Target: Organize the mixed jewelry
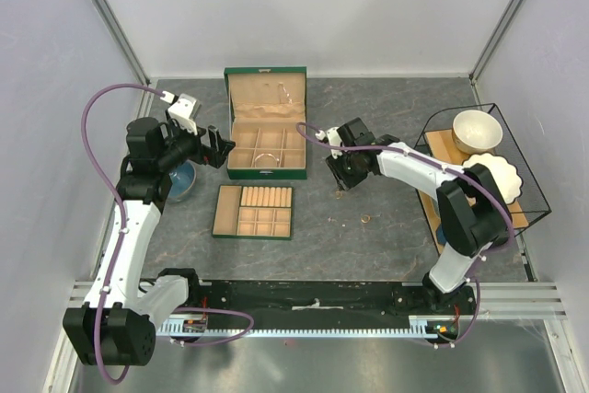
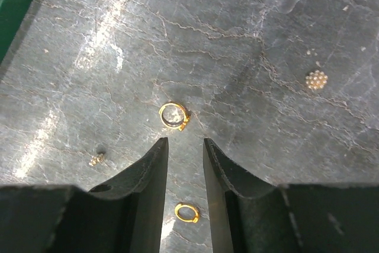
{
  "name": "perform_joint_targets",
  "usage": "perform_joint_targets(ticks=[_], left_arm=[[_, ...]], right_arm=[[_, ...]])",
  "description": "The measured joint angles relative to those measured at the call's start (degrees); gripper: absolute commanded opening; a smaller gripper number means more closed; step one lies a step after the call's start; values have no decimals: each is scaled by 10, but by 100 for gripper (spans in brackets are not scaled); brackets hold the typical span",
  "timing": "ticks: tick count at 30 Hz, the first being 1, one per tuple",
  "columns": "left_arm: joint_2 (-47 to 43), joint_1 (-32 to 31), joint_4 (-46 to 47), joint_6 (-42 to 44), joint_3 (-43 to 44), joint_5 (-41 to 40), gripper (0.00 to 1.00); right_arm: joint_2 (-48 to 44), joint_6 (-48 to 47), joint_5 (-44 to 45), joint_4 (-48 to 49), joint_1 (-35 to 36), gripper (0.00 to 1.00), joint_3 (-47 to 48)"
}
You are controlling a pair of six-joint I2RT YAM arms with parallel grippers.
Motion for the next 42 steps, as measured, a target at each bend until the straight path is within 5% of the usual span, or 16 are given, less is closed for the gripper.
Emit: perform_joint_targets(ticks=[42], left_arm=[[-4,0,1,0,-9,-2,98]], right_arm=[[66,21,-23,35,-2,32,-6]])
